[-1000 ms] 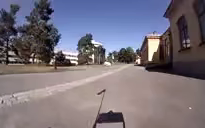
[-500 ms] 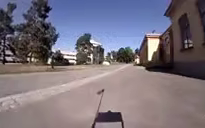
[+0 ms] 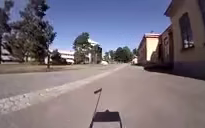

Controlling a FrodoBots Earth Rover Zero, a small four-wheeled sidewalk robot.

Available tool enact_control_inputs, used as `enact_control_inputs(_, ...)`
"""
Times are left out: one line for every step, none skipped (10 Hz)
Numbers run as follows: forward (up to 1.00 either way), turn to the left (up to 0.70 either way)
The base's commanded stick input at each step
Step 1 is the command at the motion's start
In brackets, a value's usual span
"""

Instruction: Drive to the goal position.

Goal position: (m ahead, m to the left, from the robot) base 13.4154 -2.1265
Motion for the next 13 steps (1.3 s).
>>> enact_control_inputs(0.7,0.0)
enact_control_inputs(0.7,0.0)
enact_control_inputs(0.7,0.0)
enact_control_inputs(0.7,0.0)
enact_control_inputs(0.7,0.0)
enact_control_inputs(0.7,0.0)
enact_control_inputs(0.7,0.0)
enact_control_inputs(0.7,0.0)
enact_control_inputs(0.7,0.0)
enact_control_inputs(0.7,0.0)
enact_control_inputs(0.7,0.0)
enact_control_inputs(0.7,0.0)
enact_control_inputs(0.7,0.0)
